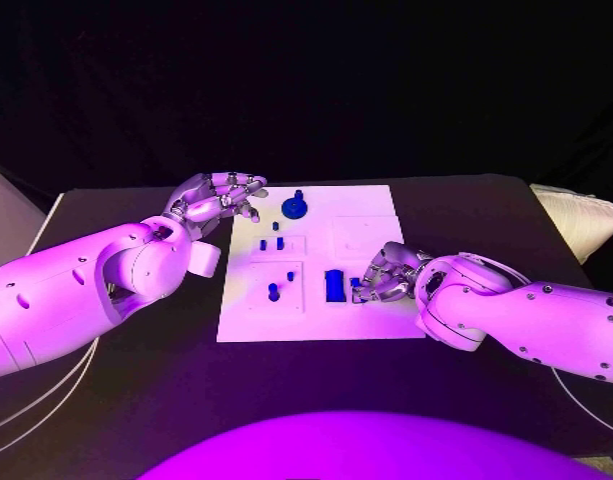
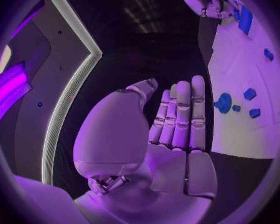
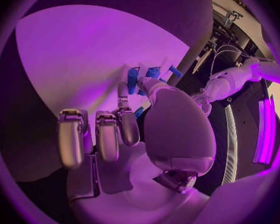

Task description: Assemble the parts on the task board

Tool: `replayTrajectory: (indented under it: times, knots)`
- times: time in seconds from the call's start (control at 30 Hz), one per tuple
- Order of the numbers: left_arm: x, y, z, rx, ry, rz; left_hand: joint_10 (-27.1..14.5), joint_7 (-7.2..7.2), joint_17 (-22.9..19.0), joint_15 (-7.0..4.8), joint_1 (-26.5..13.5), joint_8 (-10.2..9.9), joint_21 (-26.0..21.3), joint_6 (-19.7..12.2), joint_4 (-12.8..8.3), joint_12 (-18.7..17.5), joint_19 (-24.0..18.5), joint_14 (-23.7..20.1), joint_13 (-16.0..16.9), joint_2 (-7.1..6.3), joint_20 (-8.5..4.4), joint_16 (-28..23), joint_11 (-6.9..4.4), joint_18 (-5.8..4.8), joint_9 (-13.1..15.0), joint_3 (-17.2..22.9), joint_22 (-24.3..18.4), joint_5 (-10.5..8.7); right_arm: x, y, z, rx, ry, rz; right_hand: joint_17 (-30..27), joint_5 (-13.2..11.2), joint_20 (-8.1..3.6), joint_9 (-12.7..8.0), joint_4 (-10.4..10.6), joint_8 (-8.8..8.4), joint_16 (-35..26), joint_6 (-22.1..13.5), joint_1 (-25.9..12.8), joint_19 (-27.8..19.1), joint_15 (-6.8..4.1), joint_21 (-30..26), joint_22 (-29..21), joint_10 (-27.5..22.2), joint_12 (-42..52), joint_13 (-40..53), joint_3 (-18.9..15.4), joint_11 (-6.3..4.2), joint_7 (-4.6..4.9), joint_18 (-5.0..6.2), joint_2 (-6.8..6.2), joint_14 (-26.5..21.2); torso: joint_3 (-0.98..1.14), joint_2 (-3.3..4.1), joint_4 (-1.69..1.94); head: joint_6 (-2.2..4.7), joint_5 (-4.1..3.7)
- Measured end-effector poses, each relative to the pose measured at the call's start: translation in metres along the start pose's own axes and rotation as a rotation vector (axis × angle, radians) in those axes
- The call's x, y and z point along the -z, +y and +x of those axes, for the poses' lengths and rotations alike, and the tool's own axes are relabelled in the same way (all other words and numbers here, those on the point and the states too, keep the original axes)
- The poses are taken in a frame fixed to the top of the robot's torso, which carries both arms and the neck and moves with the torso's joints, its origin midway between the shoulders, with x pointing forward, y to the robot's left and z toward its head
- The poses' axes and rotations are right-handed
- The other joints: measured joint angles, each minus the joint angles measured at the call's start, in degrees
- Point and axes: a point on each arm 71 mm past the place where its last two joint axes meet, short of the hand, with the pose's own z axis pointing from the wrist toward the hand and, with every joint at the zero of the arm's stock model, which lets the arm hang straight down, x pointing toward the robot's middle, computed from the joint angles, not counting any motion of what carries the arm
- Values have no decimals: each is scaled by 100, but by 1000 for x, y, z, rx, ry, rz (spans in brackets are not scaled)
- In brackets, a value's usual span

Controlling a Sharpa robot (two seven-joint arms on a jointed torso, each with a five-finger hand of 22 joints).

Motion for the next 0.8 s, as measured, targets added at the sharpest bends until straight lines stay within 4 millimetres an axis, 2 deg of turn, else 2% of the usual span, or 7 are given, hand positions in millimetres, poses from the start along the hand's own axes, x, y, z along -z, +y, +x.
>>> replayTrajectory:
  times: [0.47,0.7,0.8]
  knots:
    - [0,0,0,0,1,-1,0,0,-1,0,0,0,0,0,16,20,0,0,-5,0,0,0,0,0,0,16,-5,0,-2,0,1,6,4,5,-1,-64,0,-6,10,-1,0,0,-175,0,0,0,-1,0,-1,0,-53,1,0,1,69,0,5,-1,-8,0,10]
    - [0,0,0,0,1,-1,0,0,0,0,0,0,0,0,32,19,0,0,-5,0,0,0,0,0,1,0,-5,0,-1,1,1,7,7,2,-1,-435,0,-13,8,20,0,0,-358,0,0,0,-1,0,-1,0,-281,1,0,2,96,0,5,-1,-8,0,3]
    - [0,0,0,0,1,-1,0,0,0,0,0,0,0,0,32,19,0,0,-5,0,0,0,0,0,1,0,-5,0,-1,1,1,7,7,2,-1,-647,0,-18,17,20,0,0,-460,0,0,0,-1,0,-1,0,-489,1,0,3,143,0,5,-1,-8,0,2]
